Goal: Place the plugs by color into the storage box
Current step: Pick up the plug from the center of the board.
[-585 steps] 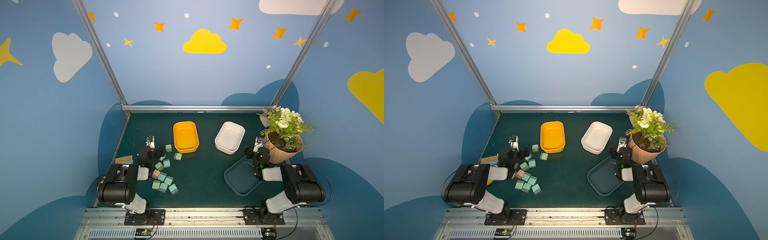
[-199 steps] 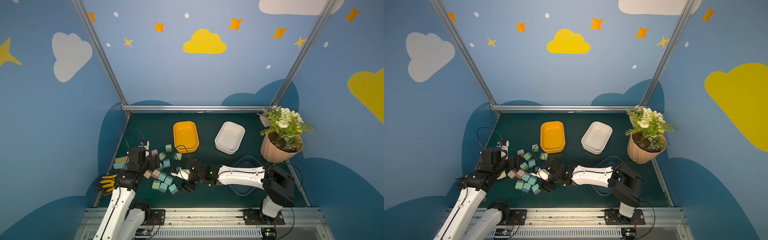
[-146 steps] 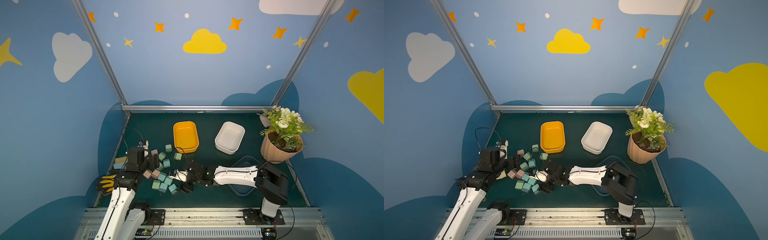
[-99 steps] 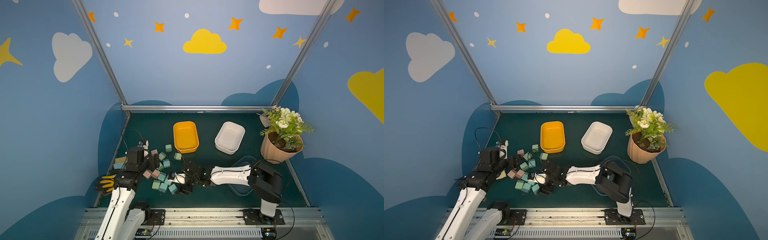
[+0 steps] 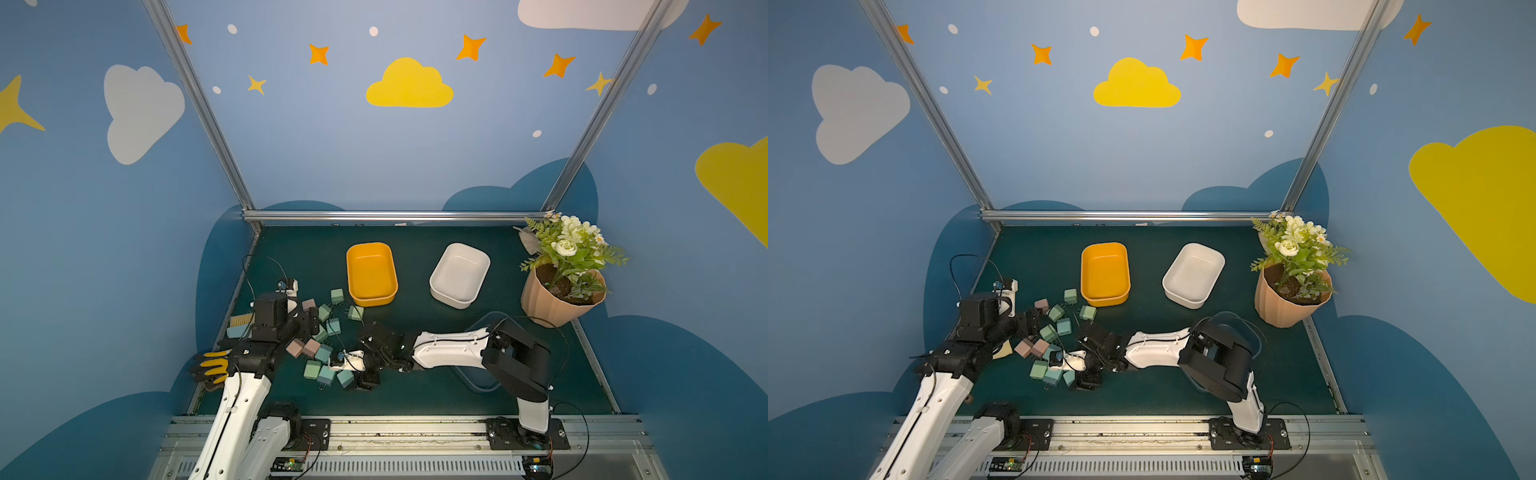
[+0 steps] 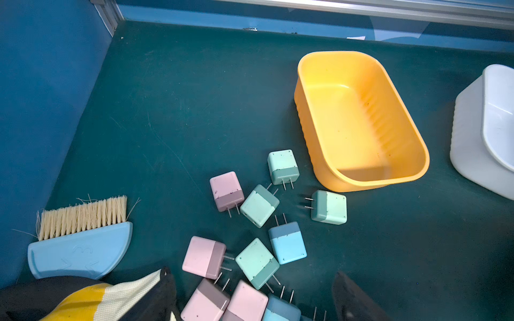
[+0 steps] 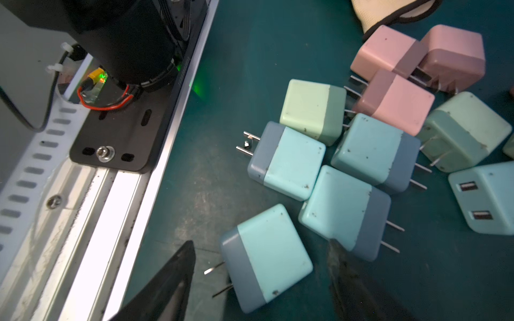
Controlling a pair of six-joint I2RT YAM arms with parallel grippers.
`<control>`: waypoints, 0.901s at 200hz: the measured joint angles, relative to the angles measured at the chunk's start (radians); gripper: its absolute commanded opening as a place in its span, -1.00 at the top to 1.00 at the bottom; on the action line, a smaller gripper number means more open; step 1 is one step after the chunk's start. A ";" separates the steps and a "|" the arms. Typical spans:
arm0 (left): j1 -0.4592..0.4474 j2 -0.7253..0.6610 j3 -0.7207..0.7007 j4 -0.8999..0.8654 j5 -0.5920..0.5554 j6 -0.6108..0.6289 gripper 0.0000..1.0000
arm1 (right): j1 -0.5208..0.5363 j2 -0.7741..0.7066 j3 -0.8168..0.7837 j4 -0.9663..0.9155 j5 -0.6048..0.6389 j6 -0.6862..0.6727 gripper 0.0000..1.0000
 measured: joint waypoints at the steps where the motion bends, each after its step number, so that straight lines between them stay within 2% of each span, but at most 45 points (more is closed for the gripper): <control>1: 0.000 -0.002 0.000 0.000 0.000 0.000 -0.78 | 0.000 0.001 0.001 0.000 0.000 0.000 -0.48; 64: 0.000 -0.098 -0.029 0.019 0.029 0.010 -0.77 | 0.030 0.107 0.182 -0.173 0.046 -0.032 -0.30; 138: 0.000 -0.096 -0.031 0.027 0.045 0.013 -0.76 | 0.051 0.111 0.198 -0.265 0.106 -0.020 -0.32; 180: 0.000 -0.110 -0.050 0.040 0.069 0.032 -0.72 | 0.051 0.111 0.203 -0.307 0.135 -0.005 -0.08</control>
